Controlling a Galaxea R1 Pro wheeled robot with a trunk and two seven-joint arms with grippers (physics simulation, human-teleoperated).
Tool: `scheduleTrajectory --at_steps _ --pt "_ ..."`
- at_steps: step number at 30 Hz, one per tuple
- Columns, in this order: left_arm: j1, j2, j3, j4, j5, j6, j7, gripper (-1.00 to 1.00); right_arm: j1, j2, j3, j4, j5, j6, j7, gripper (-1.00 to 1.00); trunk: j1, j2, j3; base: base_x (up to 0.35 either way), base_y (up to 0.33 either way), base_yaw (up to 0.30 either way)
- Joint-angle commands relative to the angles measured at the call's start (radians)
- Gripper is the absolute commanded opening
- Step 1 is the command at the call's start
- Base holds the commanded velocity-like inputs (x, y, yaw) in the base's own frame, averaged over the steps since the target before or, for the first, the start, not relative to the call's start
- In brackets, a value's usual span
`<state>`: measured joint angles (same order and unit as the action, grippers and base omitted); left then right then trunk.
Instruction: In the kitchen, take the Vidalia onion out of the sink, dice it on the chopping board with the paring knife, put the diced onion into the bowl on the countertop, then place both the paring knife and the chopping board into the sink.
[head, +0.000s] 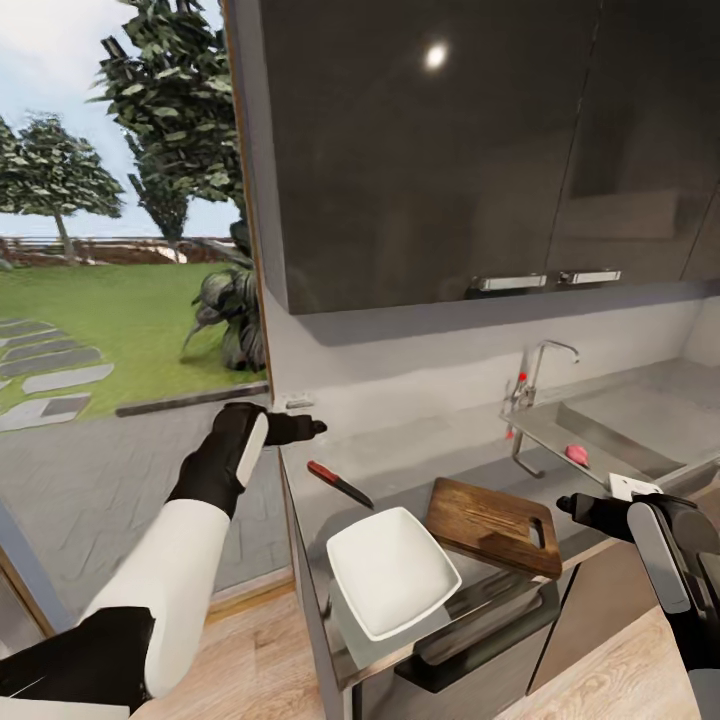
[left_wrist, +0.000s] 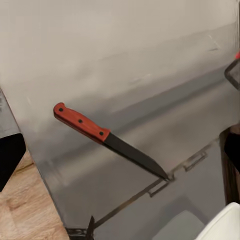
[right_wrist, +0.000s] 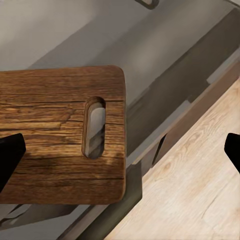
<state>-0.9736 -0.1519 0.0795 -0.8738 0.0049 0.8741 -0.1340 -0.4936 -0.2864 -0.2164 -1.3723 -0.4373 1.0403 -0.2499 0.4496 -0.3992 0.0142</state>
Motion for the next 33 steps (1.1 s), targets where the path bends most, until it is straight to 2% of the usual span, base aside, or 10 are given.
scheduleTrajectory --at_steps 1,6,8,10,15,16,21,24,27,33 --pt "0.004 -0.001 -0.004 -0.01 0.0 0.002 -0.003 1.0 0.0 0.0 0.0 -0.001 -0.011 0.003 -0.009 1.0 0.0 -0.001 -0.001 0.0 0.002 -0.004" --pt "0.036 -0.001 -0.062 -0.062 0.0 -0.023 -0.005 1.0 0.0 0.0 0.0 -0.001 -0.011 0.003 -0.009 1.0 0.0 -0.001 -0.001 0.0 0.001 -0.001" --pt "0.054 -0.001 -0.073 -0.084 0.0 -0.027 -0.009 1.0 0.0 0.0 0.0 -0.001 -0.011 0.003 -0.009 1.0 0.0 -0.001 -0.001 0.0 0.0 0.0" --pt "0.088 0.0 -0.083 -0.137 0.0 -0.031 -0.024 1.0 0.0 0.0 0.0 -0.001 -0.011 0.003 -0.009 1.0 0.0 -0.001 -0.001 0.0 0.0 0.0" --pt "0.236 0.01 -0.094 -0.373 0.001 -0.027 -0.15 1.0 0.0 0.0 0.0 -0.001 -0.011 0.003 -0.009 1.0 0.0 -0.001 -0.001 0.0 0.0 0.0" --pt "0.246 0.012 -0.096 -0.391 0.001 -0.019 -0.161 1.0 0.0 0.0 0.0 -0.001 -0.011 0.003 -0.009 1.0 0.0 -0.001 -0.001 0.0 0.0 0.0" --pt "0.259 0.015 -0.121 -0.427 0.001 0.051 -0.175 1.0 0.0 0.0 0.001 -0.001 -0.011 0.003 -0.009 1.0 0.0 -0.001 -0.001 0.0 0.0 0.0" --pt "0.262 0.035 -0.131 -0.469 0.001 0.111 -0.179 1.0 0.0 0.0 0.001 -0.001 -0.011 0.003 -0.009 1.0 0.0 -0.001 -0.001 0.0 0.002 -0.003" --pt "0.264 0.049 -0.136 -0.486 0.001 0.131 -0.182 1.0 0.0 0.0 0.002 -0.001 -0.011 0.004 -0.009 1.0 0.0 -0.001 -0.001 0.0 0.129 -0.119" --pt "0.265 0.052 -0.137 -0.487 0.001 0.135 -0.182 1.0 0.0 0.0 0.003 -0.001 -0.011 0.004 -0.009 1.0 0.0 -0.001 -0.001 0.0 0.293 -0.172"
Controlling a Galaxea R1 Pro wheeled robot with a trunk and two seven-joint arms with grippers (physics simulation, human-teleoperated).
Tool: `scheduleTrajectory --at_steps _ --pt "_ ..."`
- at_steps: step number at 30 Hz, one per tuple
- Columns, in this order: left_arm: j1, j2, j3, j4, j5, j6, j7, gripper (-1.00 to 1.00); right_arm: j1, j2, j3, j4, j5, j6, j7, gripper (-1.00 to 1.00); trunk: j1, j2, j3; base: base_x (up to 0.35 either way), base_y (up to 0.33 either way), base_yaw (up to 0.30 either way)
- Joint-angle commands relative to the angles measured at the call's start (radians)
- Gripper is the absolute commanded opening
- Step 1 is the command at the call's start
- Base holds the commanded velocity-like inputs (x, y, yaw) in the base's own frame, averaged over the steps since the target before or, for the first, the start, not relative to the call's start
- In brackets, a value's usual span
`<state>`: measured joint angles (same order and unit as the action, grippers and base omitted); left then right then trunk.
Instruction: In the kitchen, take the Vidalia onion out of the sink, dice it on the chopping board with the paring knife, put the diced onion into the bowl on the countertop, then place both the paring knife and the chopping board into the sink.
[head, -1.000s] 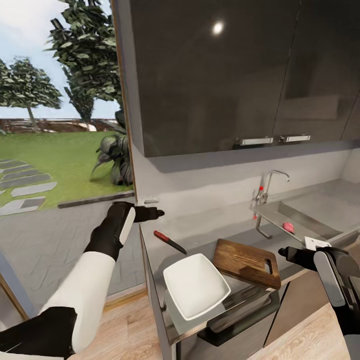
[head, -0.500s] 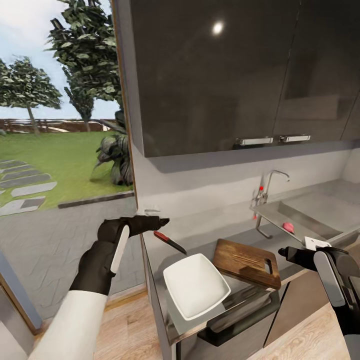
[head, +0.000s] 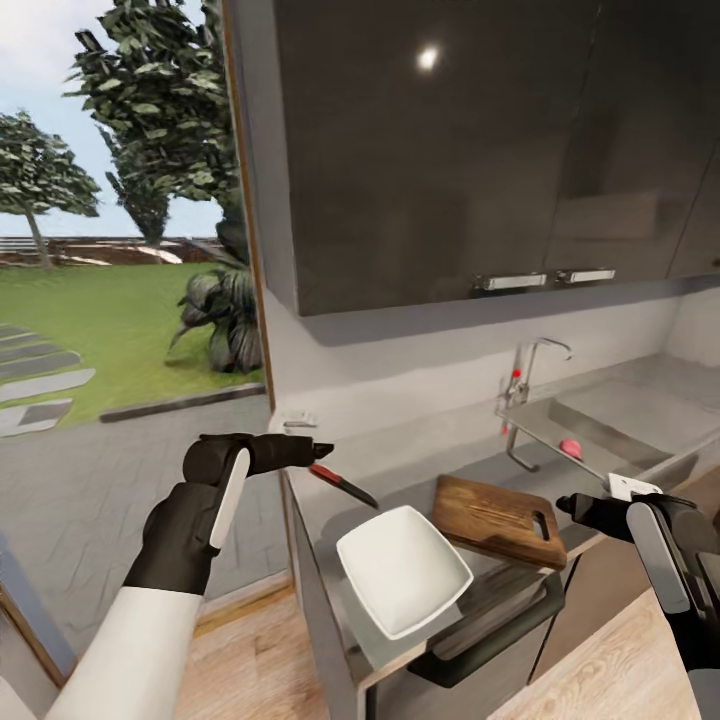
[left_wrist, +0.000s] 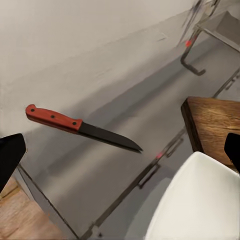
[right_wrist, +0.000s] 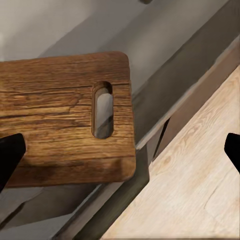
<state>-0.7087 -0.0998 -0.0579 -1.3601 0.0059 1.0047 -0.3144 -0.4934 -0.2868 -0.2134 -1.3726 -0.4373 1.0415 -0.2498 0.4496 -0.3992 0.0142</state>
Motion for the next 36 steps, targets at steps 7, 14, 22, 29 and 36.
scheduleTrajectory --at_steps 7,14,22,29,36 --pt "0.0 0.0 0.0 0.0 0.0 0.005 -0.002 1.0 -0.001 0.0 0.025 0.0 -0.01 0.003 -0.011 1.0 0.0 -0.001 0.0 0.0 0.069 -0.015" --pt "0.0 0.0 0.0 0.002 0.0 0.004 -0.001 1.0 -0.003 0.0 0.069 0.051 -0.009 0.004 -0.014 1.0 0.0 -0.001 0.0 0.0 0.003 -0.001" --pt "0.0 0.0 0.0 0.009 0.0 0.003 -0.002 1.0 -0.061 -0.001 0.072 0.157 -0.009 0.006 -0.016 1.0 0.0 -0.001 0.0 0.0 0.0 0.0" --pt "-0.001 0.0 0.0 0.015 0.0 0.003 -0.001 1.0 -0.085 -0.005 0.074 0.17 -0.009 0.006 -0.019 1.0 0.0 -0.001 0.0 0.0 0.0 0.0" --pt "0.0 0.0 0.0 0.016 0.0 0.003 -0.001 1.0 -0.125 -0.013 0.074 0.172 -0.008 0.006 -0.02 1.0 0.0 -0.001 0.0 0.0 0.0 0.0"
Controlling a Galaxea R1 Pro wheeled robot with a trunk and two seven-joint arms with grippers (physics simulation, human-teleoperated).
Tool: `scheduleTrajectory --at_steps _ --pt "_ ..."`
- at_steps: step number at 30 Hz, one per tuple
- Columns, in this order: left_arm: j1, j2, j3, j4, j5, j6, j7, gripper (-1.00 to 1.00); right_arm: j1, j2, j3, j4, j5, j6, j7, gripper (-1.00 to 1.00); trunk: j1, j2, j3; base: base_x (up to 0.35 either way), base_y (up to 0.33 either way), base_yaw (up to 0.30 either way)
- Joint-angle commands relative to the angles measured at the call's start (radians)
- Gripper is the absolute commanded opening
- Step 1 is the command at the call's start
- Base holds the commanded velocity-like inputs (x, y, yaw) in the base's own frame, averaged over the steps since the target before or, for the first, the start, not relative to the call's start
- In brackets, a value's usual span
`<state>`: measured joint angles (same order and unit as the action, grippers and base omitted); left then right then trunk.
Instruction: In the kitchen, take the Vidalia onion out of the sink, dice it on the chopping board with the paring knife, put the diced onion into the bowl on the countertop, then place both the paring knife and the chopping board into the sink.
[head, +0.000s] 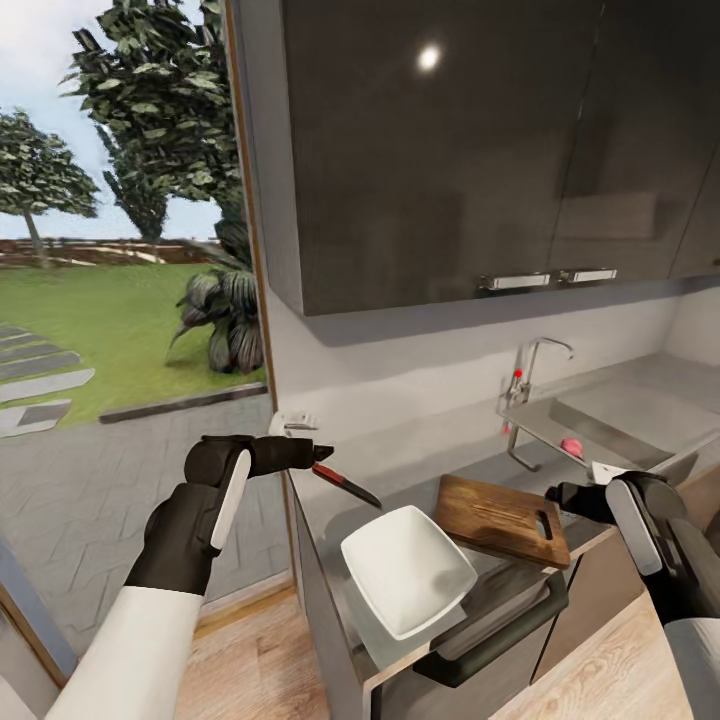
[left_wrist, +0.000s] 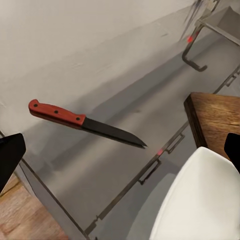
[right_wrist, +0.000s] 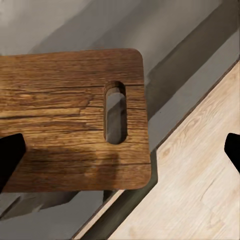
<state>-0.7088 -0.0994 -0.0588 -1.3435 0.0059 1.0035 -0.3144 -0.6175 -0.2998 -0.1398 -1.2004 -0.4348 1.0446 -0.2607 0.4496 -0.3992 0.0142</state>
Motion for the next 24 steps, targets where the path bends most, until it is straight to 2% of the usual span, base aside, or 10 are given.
scheduleTrajectory --at_steps 1,7,13,24 --pt "0.0 0.0 0.001 0.0 0.0 0.005 -0.001 1.0 -0.007 -0.001 0.0 0.0 -0.01 0.003 -0.009 1.0 0.0 -0.001 -0.001 0.0 0.0 0.0" --pt "0.0 0.0 0.001 0.0 0.0 0.004 -0.001 1.0 -0.037 -0.008 0.0 0.016 -0.01 0.003 -0.01 1.0 0.0 -0.001 -0.001 0.0 0.0 0.0" --pt "-0.001 0.0 0.001 0.0 0.0 0.004 -0.001 1.0 -0.083 -0.033 0.0 0.108 -0.01 0.003 -0.012 1.0 0.0 -0.001 -0.001 0.0 0.0 0.0" --pt "-0.001 0.0 0.001 0.003 0.0 0.004 -0.001 1.0 -0.092 -0.04 0.001 0.188 -0.01 0.003 -0.012 1.0 0.0 -0.001 -0.001 0.0 0.0 0.0"
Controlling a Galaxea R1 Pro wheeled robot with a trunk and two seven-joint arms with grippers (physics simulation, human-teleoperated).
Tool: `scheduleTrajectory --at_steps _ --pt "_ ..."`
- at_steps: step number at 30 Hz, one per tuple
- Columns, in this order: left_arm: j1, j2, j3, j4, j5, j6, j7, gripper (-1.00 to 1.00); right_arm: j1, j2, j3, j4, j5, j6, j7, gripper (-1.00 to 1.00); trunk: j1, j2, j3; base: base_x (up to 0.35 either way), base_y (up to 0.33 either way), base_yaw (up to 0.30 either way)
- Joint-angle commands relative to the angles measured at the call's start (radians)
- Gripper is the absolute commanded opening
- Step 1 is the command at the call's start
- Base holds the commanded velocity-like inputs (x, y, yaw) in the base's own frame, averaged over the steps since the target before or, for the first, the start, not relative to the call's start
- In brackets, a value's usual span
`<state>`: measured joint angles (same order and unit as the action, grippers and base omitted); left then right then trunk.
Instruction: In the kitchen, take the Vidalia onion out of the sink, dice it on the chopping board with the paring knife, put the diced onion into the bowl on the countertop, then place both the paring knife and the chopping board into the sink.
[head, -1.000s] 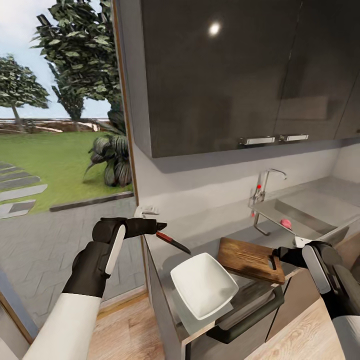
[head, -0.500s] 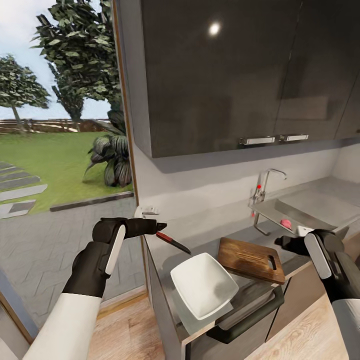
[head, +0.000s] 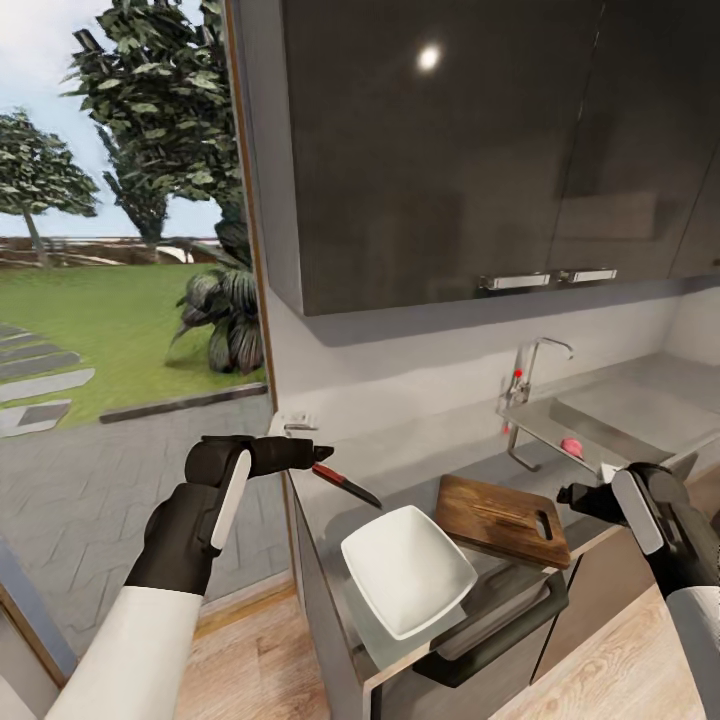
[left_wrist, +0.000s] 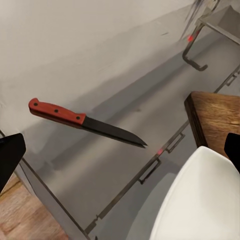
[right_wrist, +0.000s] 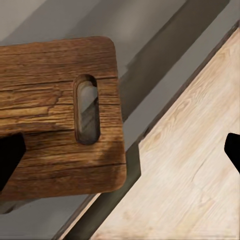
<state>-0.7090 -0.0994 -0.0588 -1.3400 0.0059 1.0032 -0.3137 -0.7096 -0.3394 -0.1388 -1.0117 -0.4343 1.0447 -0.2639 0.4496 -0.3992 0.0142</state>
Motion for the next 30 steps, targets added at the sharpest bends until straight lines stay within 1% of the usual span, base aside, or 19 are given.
scheduleTrajectory --at_steps 1,3,5,10,27,30 --pt "0.0 0.0 0.001 0.001 0.0 0.005 -0.001 1.0 0.0 0.0 0.001 0.003 -0.011 0.002 -0.009 1.0 0.0 -0.001 -0.001 0.0 0.0 0.0" --pt "0.0 0.0 0.001 0.004 0.0 0.005 -0.002 1.0 0.0 0.0 0.006 0.01 -0.011 0.002 -0.009 1.0 0.0 -0.001 -0.001 0.0 0.0 0.0" --pt "-0.001 0.0 0.001 0.01 0.0 0.005 -0.002 1.0 -0.001 0.0 0.019 0.019 -0.011 0.002 -0.009 1.0 0.0 -0.001 -0.001 0.0 0.0 0.0" --pt "0.0 0.0 0.001 0.019 0.0 0.005 -0.001 1.0 -0.001 0.0 0.06 0.03 -0.011 0.002 -0.009 1.0 0.0 -0.001 -0.001 0.0 0.0 0.0" --pt "-0.001 0.0 0.001 0.021 0.0 0.005 -0.001 1.0 -0.001 0.002 0.067 0.031 -0.012 0.002 -0.009 1.0 0.0 -0.001 -0.001 0.0 0.0 0.0" --pt "-0.001 0.0 0.0 0.021 0.0 0.005 -0.001 1.0 -0.001 0.004 0.075 0.031 -0.012 0.002 -0.009 1.0 0.0 -0.001 -0.001 0.0 0.0 0.0"
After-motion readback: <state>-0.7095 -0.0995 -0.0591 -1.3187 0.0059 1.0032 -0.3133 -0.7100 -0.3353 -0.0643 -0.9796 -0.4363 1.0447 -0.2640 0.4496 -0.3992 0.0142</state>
